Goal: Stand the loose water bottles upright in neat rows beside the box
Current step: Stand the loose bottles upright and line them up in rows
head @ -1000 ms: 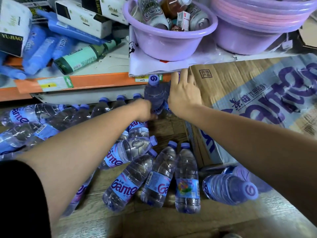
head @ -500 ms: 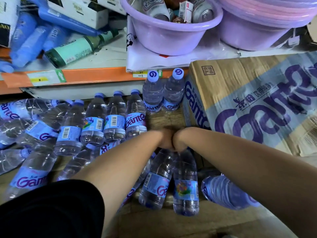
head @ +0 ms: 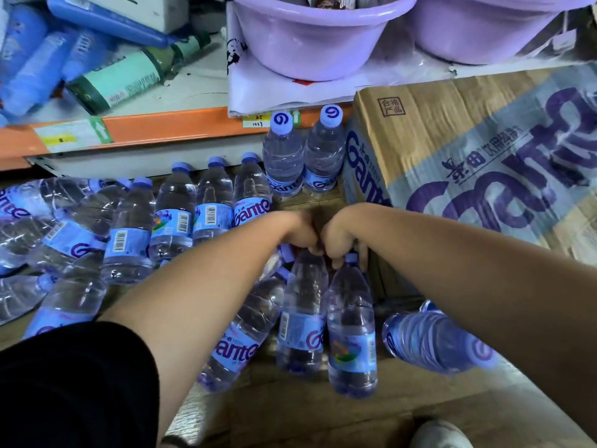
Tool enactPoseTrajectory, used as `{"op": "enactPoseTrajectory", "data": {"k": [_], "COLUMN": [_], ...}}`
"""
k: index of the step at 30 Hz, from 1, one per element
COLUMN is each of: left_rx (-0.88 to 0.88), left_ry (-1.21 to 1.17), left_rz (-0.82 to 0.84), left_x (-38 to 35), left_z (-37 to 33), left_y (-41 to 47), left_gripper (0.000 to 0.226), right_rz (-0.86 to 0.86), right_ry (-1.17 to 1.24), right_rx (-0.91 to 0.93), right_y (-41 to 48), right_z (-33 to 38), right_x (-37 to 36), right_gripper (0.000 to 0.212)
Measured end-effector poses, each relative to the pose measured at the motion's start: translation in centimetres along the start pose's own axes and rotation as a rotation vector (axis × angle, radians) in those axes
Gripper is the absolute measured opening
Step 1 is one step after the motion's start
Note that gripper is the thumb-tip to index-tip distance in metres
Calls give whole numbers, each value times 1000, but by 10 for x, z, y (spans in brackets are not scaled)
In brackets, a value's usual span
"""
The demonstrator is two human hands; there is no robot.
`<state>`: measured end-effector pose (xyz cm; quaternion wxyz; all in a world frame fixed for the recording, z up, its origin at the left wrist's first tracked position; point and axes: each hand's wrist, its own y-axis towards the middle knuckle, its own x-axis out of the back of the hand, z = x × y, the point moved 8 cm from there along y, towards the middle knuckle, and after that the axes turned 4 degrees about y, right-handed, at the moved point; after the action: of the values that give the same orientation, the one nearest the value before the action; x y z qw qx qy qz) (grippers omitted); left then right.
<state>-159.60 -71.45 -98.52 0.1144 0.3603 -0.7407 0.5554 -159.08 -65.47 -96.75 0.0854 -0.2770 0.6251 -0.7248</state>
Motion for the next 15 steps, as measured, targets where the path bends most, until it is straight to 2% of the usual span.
{"op": "enactPoseTrajectory", "data": {"k": [2,3,7,9,12,15], "left_rx": [19,25,-4,-30,-69,-86], "left_ry": [75,94,67,-16,-19,-12], "left_rz": [-58,-87,-220,-326,-462,-527], "left_x": [18,26,59,78,96,102], "left_z": [4,6,3,3,0,-2], "left_y": [-10,-14,-37,-52,-71,-76], "left_gripper": [37,36,26,29,33,32], "right_rz": [20,-23,-349,-511,-618,-723], "right_ry": [23,38,-96,-145,-96,-70], "right_rx": [-11,-1,75,96,150,178], "right_y": [-1,-6,-39,-59,-77,-83], "right_z": [-4,-5,3,4,5,8], "right_x": [1,5,43,60,70,74], "right_gripper": [28,23,36,39,31,19]}}
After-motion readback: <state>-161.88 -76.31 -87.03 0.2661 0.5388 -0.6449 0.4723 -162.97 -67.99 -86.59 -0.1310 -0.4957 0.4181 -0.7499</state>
